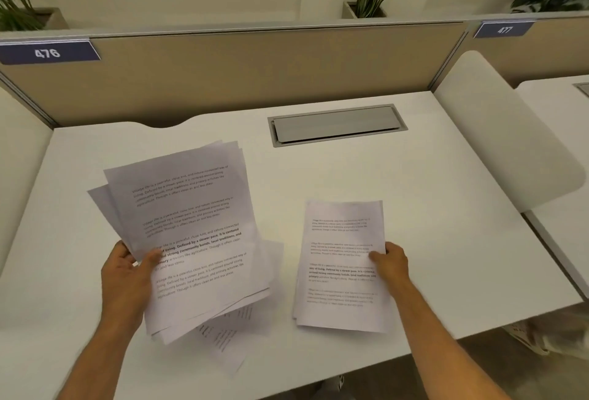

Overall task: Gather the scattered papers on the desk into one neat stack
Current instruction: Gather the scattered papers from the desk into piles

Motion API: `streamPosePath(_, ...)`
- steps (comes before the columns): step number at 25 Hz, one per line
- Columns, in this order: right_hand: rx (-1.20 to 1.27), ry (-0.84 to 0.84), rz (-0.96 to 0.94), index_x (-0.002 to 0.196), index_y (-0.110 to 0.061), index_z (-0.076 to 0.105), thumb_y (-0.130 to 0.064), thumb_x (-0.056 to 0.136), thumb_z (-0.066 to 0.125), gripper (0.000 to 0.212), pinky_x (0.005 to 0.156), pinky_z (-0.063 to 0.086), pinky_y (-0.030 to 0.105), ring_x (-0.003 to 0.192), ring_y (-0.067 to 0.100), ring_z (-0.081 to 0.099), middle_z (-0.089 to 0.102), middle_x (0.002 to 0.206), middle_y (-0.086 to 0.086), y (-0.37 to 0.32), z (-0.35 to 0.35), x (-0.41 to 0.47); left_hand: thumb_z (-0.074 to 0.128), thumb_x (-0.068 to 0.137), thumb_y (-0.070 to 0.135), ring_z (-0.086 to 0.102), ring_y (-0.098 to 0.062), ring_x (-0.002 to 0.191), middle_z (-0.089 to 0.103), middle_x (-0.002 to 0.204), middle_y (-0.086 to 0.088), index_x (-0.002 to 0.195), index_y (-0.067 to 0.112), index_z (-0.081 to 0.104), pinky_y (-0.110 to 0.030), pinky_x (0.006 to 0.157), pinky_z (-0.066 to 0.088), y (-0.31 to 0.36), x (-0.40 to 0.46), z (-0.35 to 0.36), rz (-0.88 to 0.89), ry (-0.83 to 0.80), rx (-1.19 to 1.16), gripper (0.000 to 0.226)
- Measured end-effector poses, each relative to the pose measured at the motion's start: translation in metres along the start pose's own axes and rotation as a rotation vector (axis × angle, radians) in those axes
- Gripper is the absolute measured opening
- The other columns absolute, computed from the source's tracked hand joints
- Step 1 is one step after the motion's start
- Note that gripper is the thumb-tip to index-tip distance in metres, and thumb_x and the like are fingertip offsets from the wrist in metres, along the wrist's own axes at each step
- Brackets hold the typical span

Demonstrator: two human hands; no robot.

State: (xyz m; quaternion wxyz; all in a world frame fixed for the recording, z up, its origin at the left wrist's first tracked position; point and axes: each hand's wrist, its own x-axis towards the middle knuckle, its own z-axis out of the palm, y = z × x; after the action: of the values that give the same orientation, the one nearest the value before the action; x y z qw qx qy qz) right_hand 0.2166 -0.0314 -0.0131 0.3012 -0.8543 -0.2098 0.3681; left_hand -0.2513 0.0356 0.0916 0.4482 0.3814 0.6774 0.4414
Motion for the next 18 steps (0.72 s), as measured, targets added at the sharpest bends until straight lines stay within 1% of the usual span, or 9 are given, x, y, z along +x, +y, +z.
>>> streamPosePath(1,-0.063,0.074,0.005,0.106,-0.001,0.065,-0.007,0.09,0.057,0.019,0.073,0.056,0.036,0.087,0.029,0.065,0.067,0.112,0.019,0.006,0.009,0.005,0.066,0.091,0.001,0.068,-0.025,0.082,0.069,0.112,-0.011,0.117,0.014,0.06,-0.036,0.072,0.054,-0.001,-0.003,0.001,-0.007,-0.004,-0.004,0.03)
streamPosePath(2,-0.127,0.131,0.014,0.114,0.001,0.061,-0.013,0.092,0.057,0.026,0.08,0.055,0.039,0.097,0.032,0.062,0.06,0.121,0.02,0.009,0.016,0.009,0.066,0.091,0.001,0.068,-0.024,0.081,0.069,0.112,-0.011,0.118,0.013,0.06,-0.035,0.071,0.054,-0.002,-0.007,0.004,-0.014,-0.005,0.0,0.03)
streamPosePath(4,-0.283,0.163,0.056,0.127,-0.001,0.048,-0.027,0.087,0.068,0.051,0.09,0.049,0.045,0.114,0.038,0.051,0.044,0.131,0.018,0.01,0.026,0.011,0.065,0.091,0.0,0.068,-0.022,0.08,0.069,0.11,-0.011,0.119,0.012,0.059,-0.033,0.069,0.054,-0.001,-0.018,0.009,-0.012,0.0,0.017,0.031)
streamPosePath(6,-0.43,0.157,0.053,0.132,-0.006,0.04,-0.034,0.075,0.08,0.074,0.093,0.046,0.047,0.119,0.039,0.045,0.041,0.132,0.017,0.006,0.035,0.006,0.065,0.091,0.0,0.068,-0.021,0.08,0.068,0.11,-0.01,0.12,0.011,0.059,-0.032,0.069,0.053,0.0,-0.025,0.007,-0.005,0.018,0.02,0.031)
streamPosePath(8,-0.497,0.134,0.052,0.134,-0.008,0.039,-0.033,0.071,0.083,0.081,0.098,0.042,0.047,0.123,0.039,0.044,0.045,0.135,0.017,0.0,0.039,0.006,0.065,0.091,0.0,0.068,-0.021,0.08,0.069,0.11,-0.011,0.12,0.012,0.059,-0.034,0.071,0.054,-0.001,-0.032,0.003,0.001,0.039,0.024,0.031)
streamPosePath(11,-0.507,0.086,0.124,0.131,-0.006,0.042,-0.032,0.069,0.084,0.079,0.1,0.041,0.047,0.126,0.038,0.045,0.051,0.135,0.018,-0.005,0.041,0.014,0.065,0.092,0.002,0.068,-0.023,0.082,0.068,0.113,-0.01,0.121,0.011,0.059,-0.035,0.071,0.054,-0.005,-0.045,0.0,0.0,0.065,0.024,0.032)
streamPosePath(13,-0.473,0.054,0.136,0.129,-0.005,0.045,-0.03,0.073,0.082,0.072,0.098,0.046,0.047,0.124,0.039,0.047,0.048,0.135,0.018,-0.005,0.039,0.016,0.065,0.092,0.002,0.069,-0.024,0.084,0.069,0.114,-0.009,0.123,0.012,0.058,-0.036,0.071,0.055,-0.008,-0.052,0.001,-0.005,0.069,0.005,0.033)
streamPosePath(15,-0.428,0.022,0.072,0.126,-0.004,0.048,-0.022,0.08,0.077,0.058,0.09,0.052,0.043,0.117,0.038,0.053,0.045,0.132,0.017,-0.001,0.035,0.018,0.065,0.092,0.002,0.069,-0.025,0.086,0.069,0.114,-0.008,0.123,0.013,0.059,-0.037,0.073,0.055,-0.007,-0.059,0.004,-0.003,0.078,-0.01,0.034)
streamPosePath(18,-0.267,-0.09,-0.077,0.119,-0.007,0.052,-0.008,0.083,0.069,0.04,0.086,0.056,0.043,0.103,0.036,0.063,0.06,0.123,0.017,-0.003,0.022,0.022,0.066,0.091,0.002,0.07,-0.024,0.089,0.069,0.113,-0.004,0.124,0.013,0.059,-0.037,0.073,0.056,-0.005,-0.067,0.011,0.014,0.084,-0.014,0.035)
